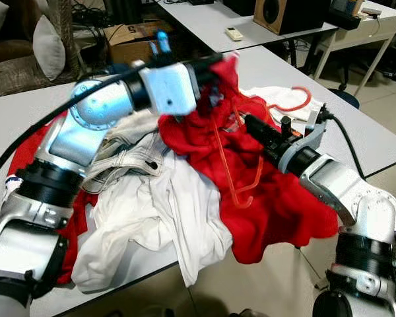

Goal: Hang hanger

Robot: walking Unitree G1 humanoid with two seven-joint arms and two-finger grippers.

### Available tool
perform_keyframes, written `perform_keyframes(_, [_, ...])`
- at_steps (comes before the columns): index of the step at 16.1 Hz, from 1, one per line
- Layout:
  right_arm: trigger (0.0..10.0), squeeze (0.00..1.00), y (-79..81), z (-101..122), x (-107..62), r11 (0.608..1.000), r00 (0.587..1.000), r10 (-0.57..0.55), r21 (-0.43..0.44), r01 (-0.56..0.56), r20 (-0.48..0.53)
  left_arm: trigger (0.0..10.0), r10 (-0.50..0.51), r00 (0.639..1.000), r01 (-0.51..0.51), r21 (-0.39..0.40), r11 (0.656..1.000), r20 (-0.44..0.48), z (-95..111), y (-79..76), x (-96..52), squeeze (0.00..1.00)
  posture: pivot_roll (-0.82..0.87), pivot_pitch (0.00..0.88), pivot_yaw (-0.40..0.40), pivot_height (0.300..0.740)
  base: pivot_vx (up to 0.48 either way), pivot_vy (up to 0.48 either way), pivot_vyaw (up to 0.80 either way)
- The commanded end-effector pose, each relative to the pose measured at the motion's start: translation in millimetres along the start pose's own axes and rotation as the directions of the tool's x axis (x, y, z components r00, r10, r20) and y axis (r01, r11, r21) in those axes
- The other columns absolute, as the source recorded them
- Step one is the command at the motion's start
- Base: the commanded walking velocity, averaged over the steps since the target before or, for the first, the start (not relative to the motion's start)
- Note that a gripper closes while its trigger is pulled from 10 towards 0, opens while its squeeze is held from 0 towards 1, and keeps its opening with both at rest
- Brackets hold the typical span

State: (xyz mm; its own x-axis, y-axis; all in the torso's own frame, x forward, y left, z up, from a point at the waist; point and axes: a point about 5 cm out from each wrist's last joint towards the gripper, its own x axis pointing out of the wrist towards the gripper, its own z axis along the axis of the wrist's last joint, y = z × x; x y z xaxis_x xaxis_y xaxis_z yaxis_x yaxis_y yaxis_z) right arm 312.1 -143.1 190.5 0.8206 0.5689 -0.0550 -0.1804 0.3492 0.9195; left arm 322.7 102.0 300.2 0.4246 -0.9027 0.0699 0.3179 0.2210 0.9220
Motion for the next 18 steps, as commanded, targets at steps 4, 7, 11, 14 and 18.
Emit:
perform_keyframes(4, [10.0, 0.00, 12.4, 21, 7.0, 0.997, 0.994, 0.076, 0.007, -0.077, 0.081, 0.0, -0.127, 0.992, 0.128, -0.023, 0.991, 0.025, 11, -13.3, 3.9, 0.00, -0.11, 0.000, -0.025, 0.740, 0.000, 0.000, 0.00])
perform_keyframes(7, [10.0, 0.00, 31.9, 37, 16.6, 0.981, 0.959, 0.174, 0.047, -0.189, 0.222, 0.0, -0.181, 0.958, 0.169, -0.073, 0.983, -0.221, -23, -21.8, -11.7, 0.00, -0.11, 0.000, -0.018, 0.740, 0.000, 0.000, 0.00])
perform_keyframes(11, [10.0, 0.00, 32.8, 35, 42.2, 0.974, 0.917, 0.146, 0.107, -0.199, 0.371, 0.0, -0.186, 0.949, 0.108, -0.291, 0.951, -0.255, -28, -27.5, -11.7, 0.00, -0.11, 0.000, -0.007, 0.740, 0.000, 0.000, 0.00])
perform_keyframes(14, [10.0, 0.00, 22.8, 30, 56.1, 0.986, 0.901, 0.078, 0.101, -0.133, 0.426, 0.0, -0.187, 0.975, 0.104, -0.491, 0.865, -0.123, -8, -26.4, -0.9, 0.00, -0.11, 0.000, -0.005, 0.740, 0.000, 0.000, 0.00])
perform_keyframes(18, [10.0, 0.00, 21.2, 29, 71.6, 0.997, 0.882, 0.037, 0.046, -0.067, 0.469, 0.1, -0.236, 0.972, 0.184, -0.650, 0.737, 0.007, 10, -27.8, -1.9, 0.00, -0.10, 0.000, -0.001, 0.740, 0.000, 0.000, 0.00])
